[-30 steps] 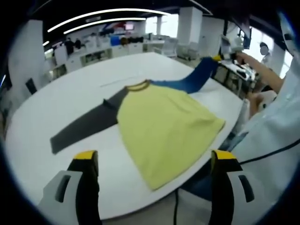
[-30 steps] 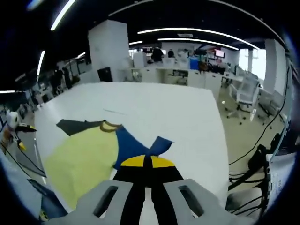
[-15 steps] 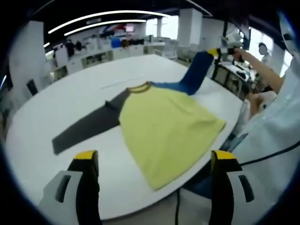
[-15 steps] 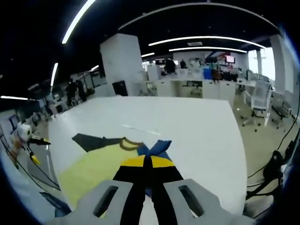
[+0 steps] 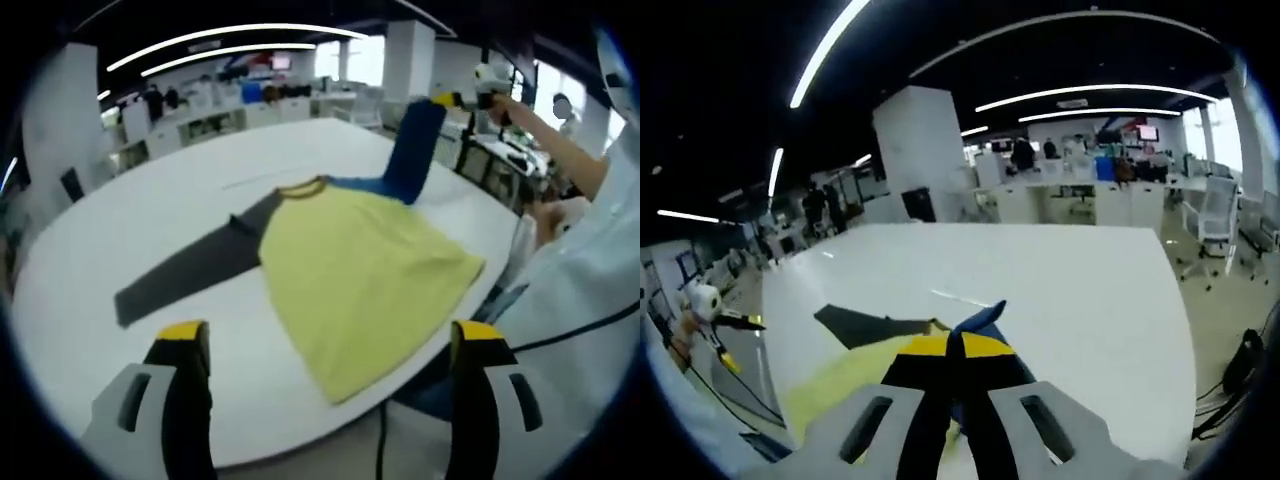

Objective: Fold the garment on the visible template until the final outline fits inside the template.

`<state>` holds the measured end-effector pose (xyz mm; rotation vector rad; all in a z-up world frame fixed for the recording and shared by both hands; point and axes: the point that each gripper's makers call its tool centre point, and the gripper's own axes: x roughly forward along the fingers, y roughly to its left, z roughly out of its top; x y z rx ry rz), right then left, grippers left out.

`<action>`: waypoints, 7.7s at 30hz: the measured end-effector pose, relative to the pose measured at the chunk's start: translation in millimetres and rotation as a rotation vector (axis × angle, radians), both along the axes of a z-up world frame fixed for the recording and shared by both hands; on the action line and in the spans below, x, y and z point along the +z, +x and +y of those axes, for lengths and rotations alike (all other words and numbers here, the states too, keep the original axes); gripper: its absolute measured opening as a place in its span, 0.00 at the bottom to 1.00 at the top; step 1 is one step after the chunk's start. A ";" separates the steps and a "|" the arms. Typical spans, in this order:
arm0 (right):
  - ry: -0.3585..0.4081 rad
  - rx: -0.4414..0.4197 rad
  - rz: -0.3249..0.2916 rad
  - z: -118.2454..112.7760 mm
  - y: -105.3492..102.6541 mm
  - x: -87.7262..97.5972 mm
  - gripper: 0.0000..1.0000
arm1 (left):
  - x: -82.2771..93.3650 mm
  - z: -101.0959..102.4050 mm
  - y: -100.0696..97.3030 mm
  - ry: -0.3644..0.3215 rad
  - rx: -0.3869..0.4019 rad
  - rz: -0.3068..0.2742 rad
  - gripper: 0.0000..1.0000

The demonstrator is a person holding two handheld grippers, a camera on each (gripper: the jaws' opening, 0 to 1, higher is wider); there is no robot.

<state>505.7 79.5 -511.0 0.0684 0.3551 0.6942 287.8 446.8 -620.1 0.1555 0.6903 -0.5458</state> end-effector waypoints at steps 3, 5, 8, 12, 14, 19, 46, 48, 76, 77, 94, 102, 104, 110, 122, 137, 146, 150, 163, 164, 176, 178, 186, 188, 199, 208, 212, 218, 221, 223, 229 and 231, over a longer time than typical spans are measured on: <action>0.015 0.014 -0.005 10.2 2.2 3.8 0.02 | 0.3 1.2 0.2 -0.002 0.007 -0.001 0.96; 0.028 0.028 -0.008 17.3 4.5 6.8 0.02 | -0.1 2.7 0.4 -0.002 0.014 0.002 0.96; 0.030 0.047 -0.009 26.5 7.5 8.4 0.02 | -0.9 3.6 0.3 0.001 0.017 0.005 0.96; 0.041 0.075 -0.016 39.7 10.1 12.2 0.02 | -0.4 2.8 0.2 -0.004 0.016 0.005 0.96; 0.050 0.090 -0.020 44.4 12.8 15.0 0.02 | 0.1 4.6 1.2 -0.005 0.025 0.002 0.96; 0.060 0.125 -0.032 55.1 16.0 20.7 0.02 | 1.3 6.2 1.5 -0.005 0.035 -0.003 0.96; 0.079 0.240 -0.023 123.6 30.3 20.0 0.02 | 6.3 15.9 3.2 -0.004 0.056 -0.007 0.96; 0.076 0.241 -0.026 129.2 27.4 20.1 0.02 | 5.9 16.6 2.4 -0.007 0.059 -0.006 0.96; 0.126 0.216 -0.016 161.1 41.3 8.3 0.02 | 8.1 29.9 4.3 -0.003 0.077 0.002 0.95; 0.127 0.216 -0.017 162.0 41.7 8.8 0.02 | 8.4 29.8 4.7 -0.004 0.076 0.001 0.95; 0.106 0.213 0.007 164.3 57.1 -7.2 0.01 | 8.8 28.5 9.5 -0.002 0.072 0.006 0.95; 0.129 0.230 0.023 176.8 63.2 -11.0 0.01 | 10.0 29.1 11.4 -0.002 0.082 0.005 0.95; 0.129 0.242 0.026 182.9 62.7 -12.3 0.01 | 9.4 29.0 11.3 -0.001 0.083 0.009 0.95; 0.130 0.256 0.041 197.8 61.2 -22.7 0.01 | 9.9 31.7 11.1 -0.005 0.096 0.007 0.95; 0.081 0.257 0.066 215.3 56.8 -49.2 0.01 | 6.6 35.4 8.0 -0.009 0.111 0.017 0.94; 0.064 0.274 0.085 242.1 50.9 -64.4 0.01 | 7.0 36.3 8.1 -0.011 0.115 0.013 0.94; 0.079 0.273 0.079 248.7 51.5 -61.8 0.01 | 6.5 37.9 6.7 -0.012 0.121 0.014 0.93; 0.101 0.255 0.056 243.3 53.8 -49.4 0.01 | 7.0 36.9 6.7 -0.014 0.119 0.014 0.93; 0.150 0.227 0.007 237.6 57.5 -22.7 0.01 | 8.1 34.4 9.8 -0.010 0.104 0.013 0.93; 0.151 0.227 0.007 238.4 57.5 -22.3 0.01 | 8.4 34.1 10.1 -0.011 0.102 0.012 0.93; 0.089 0.229 0.066 250.6 64.5 -62.1 0.01 | 6.7 36.6 7.4 -0.014 0.116 0.017 0.93; 0.077 0.234 0.075 253.8 63.3 -67.7 0.01 | 6.6 37.5 6.5 -0.017 0.121 0.018 0.93; 0.052 0.256 0.109 265.0 61.4 -85.3 0.01 | 5.1 37.9 5.5 -0.019 0.122 0.024 0.93; 0.034 0.261 0.117 267.0 60.7 -91.8 0.01 | 4.8 38.0 5.5 -0.019 0.122 0.026 0.93; -0.003 0.283 0.175 272.4 52.3 -121.2 0.01 | 2.1 38.5 4.4 -0.017 0.124 0.039 0.93; -0.043 0.294 0.207 276.6 45.3 -142.2 0.02 | 2.2 37.9 4.7 -0.018 0.123 0.041 0.92; -0.047 0.302 0.222 280.6 40.1 -147.9 0.02 | 2.6 37.9 4.4 -0.018 0.123 0.040 0.92; -0.044 0.307 0.227 285.2 37.7 -149.3 0.01 | 3.2 36.1 4.9 -0.017 0.116 0.040 0.92; -0.042 0.310 0.227 287.2 36.6 -148.3 0.01 | 3.5 35.7 5.5 -0.017 0.113 0.040 0.92; -0.043 0.314 0.226 288.0 34.8 -147.3 0.01 | 3.7 35.4 5.7 -0.017 0.113 0.040 0.92; -0.150 0.293 0.209 273.6 39.4 -163.5 0.02 | 4.0 35.3 5.5 -0.019 0.112 0.037 0.92; -0.201 0.296 0.218 267.7 38.7 -176.3 0.02 | 3.7 35.6 5.1 -0.019 0.113 0.038 0.92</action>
